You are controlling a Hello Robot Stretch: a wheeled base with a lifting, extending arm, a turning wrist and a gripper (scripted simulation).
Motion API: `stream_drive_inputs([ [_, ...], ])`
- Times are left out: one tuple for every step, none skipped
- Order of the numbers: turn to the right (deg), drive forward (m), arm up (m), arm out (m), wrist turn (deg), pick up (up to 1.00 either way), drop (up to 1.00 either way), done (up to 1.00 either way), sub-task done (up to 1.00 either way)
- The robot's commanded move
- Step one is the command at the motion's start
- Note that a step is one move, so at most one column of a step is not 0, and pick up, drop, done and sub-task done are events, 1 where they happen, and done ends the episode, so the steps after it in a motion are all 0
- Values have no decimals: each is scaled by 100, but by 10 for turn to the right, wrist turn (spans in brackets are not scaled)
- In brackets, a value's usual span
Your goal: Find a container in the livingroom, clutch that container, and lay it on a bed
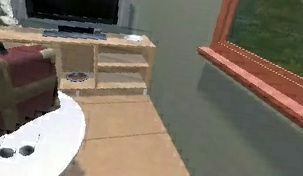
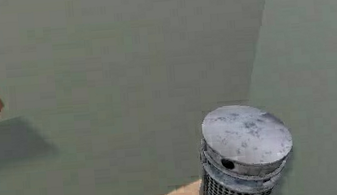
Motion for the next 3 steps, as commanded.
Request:
stream_drive_inputs([
  [0, 65, 0, 0, 0, 0, 0, 0, 0],
  [-210, 0, 0, 0, 0, 0, 0, 0, 0],
  [0, 70, 0, 0, 0, 0, 0, 0, 0],
])
